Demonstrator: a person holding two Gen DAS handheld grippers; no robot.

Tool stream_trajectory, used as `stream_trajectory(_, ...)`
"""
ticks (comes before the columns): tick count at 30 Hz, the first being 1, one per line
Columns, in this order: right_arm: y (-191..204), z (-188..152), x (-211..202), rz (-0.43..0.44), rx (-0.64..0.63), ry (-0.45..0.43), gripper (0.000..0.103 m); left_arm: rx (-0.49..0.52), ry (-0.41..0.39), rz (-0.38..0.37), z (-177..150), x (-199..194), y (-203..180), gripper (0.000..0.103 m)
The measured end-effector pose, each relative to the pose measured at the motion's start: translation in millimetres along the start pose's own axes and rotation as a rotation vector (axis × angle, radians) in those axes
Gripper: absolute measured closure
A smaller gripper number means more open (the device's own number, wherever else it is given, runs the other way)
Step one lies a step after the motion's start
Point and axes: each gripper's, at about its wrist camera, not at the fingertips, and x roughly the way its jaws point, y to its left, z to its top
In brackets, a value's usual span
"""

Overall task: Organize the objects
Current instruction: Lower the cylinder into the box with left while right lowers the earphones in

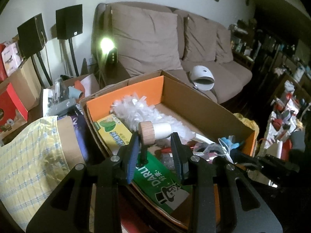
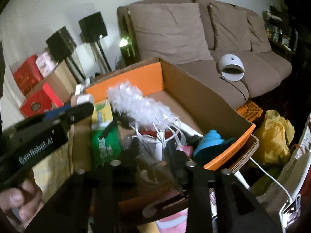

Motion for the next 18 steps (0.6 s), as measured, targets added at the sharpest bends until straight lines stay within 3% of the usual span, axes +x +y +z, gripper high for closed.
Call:
stream_trajectory(2,-1,0,-3,-0.016,0.017,-0.017,0.055,0.005,-0.004,0.002,-1,-1,-1,0.073)
stream_trajectory(4,-4,1,-8,-0.03,0.04,-0.032,0.032,0.006,-0.003,0.006,-1,-1,-2,0.072)
stream_trajectory(10,-15,8,-32,-0.013,0.1,-0.058,0.021,-0.027,0.011,-0.004,2,0,1,0.072)
stream_trajectory(16,-18,12,-47,-0.069,0.102,-0.069,0.014,-0.002,0.026,0.002,3,7,-8,0.072)
stream_trajectory(18,-17,12,-46,-0.091,0.087,-0.062,0.014,-0.007,0.069,0.011,2,13,-8,0.063)
